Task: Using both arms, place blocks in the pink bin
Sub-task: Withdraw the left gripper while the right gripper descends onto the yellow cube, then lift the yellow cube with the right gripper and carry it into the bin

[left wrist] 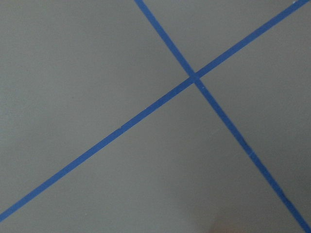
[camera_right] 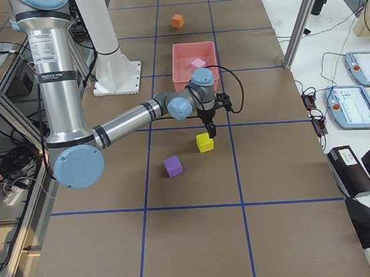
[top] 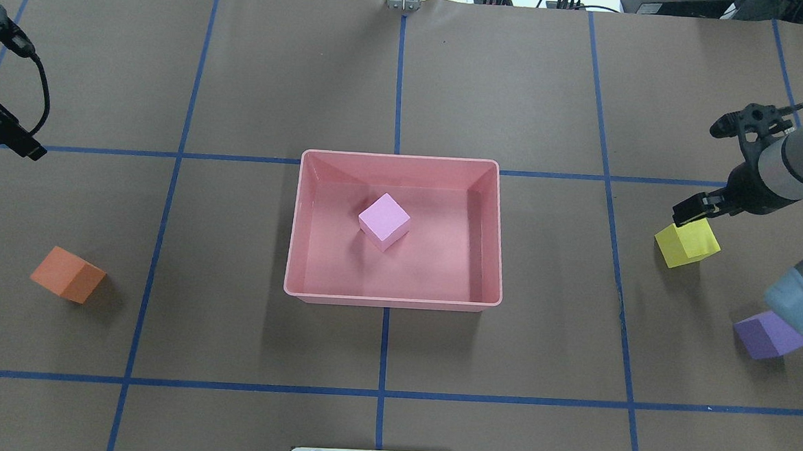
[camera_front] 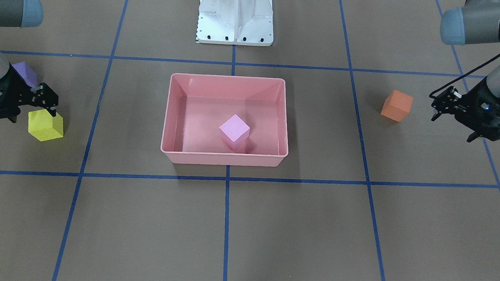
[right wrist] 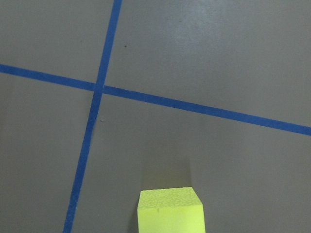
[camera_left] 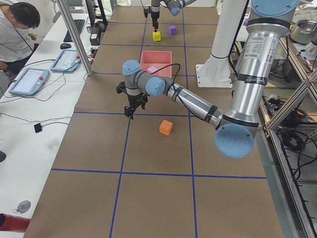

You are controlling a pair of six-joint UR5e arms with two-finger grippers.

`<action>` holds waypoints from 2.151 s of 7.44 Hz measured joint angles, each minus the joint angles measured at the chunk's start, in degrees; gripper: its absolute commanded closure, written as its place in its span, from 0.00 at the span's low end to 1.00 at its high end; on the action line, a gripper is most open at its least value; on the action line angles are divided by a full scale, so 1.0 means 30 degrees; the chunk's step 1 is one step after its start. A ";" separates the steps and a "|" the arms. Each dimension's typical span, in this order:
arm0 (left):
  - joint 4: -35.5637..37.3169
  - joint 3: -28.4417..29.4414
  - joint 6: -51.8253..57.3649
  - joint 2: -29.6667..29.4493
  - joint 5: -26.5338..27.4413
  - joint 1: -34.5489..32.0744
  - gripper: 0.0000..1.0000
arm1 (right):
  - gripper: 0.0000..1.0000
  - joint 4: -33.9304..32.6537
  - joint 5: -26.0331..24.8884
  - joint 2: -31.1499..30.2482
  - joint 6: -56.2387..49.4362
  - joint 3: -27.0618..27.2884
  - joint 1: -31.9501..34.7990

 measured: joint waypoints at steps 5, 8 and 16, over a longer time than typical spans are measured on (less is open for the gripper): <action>-0.0002 0.0182 0.0277 0.0020 -0.0078 -0.0160 0.00 | 0.51 0.0263 -0.0881 -0.0060 0.0050 -0.1441 -0.1029; -0.0002 0.0105 0.0269 0.0199 -0.0079 -0.0161 0.00 | 0.94 0.0252 -0.0727 0.0322 0.0430 -0.1697 -0.1177; -0.0019 0.0276 -0.0473 0.0242 -0.0078 0.0000 0.00 | 0.66 -0.4449 0.0667 0.9420 1.2831 0.0469 -0.3718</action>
